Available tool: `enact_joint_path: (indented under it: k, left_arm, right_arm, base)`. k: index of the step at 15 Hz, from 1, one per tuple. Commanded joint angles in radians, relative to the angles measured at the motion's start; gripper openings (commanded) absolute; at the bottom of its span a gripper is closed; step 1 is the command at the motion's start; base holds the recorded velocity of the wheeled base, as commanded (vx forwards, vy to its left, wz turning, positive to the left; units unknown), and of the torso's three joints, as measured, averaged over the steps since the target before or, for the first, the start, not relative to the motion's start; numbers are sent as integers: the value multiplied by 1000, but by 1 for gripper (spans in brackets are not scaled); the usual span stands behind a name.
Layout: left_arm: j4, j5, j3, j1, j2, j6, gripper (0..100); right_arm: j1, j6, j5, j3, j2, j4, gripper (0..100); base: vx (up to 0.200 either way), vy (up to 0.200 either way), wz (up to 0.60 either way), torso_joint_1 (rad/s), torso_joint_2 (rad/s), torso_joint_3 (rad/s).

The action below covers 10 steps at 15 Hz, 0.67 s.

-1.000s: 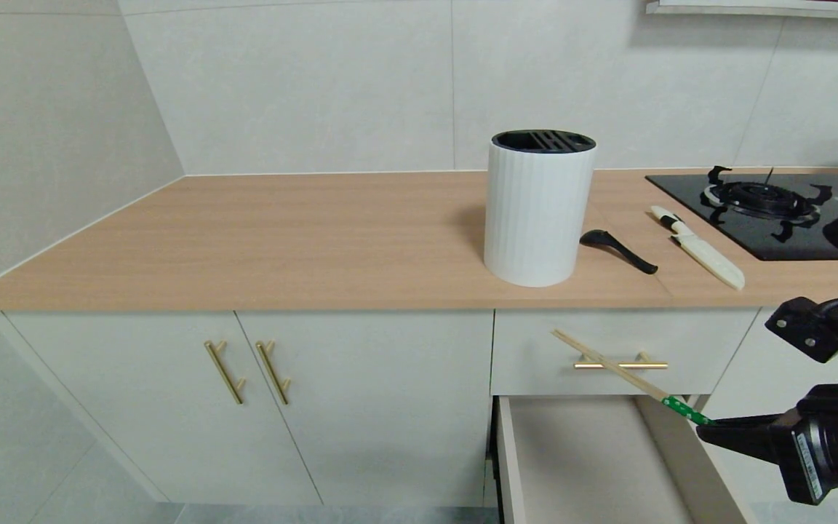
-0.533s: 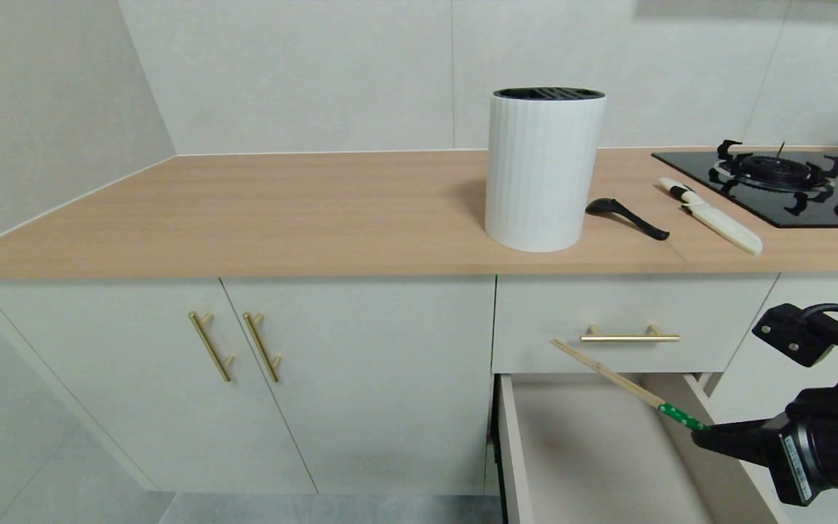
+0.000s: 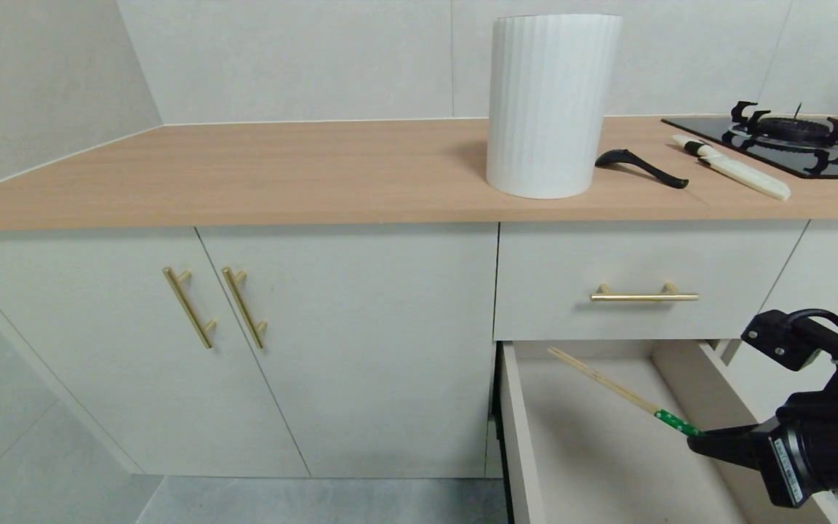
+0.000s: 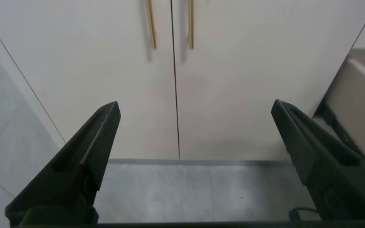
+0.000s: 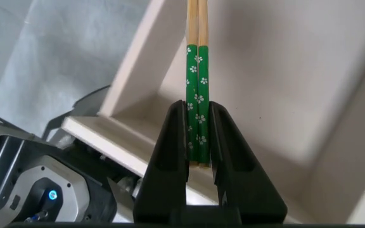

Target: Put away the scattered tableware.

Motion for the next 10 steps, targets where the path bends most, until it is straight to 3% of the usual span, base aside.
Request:
enact_joint_path:
  k: [1,6,10]
  left_arm:
    - [0,0,0,1,0,0,100]
    - [0,0,0,-1,0,0,100]
    - [0,0,0,1,0,0,100]
  right_arm:
    - [0,-2,1,-1,8,0,0]
    - [0,1,1,-4,11,-1,0]
    - [1,1,-6,-15,140,-86,0]
  base:
    - [0,0,0,-36,207,163]
    - [0,0,0,-12,39,22]
    - [0,0,0,0,0,0]
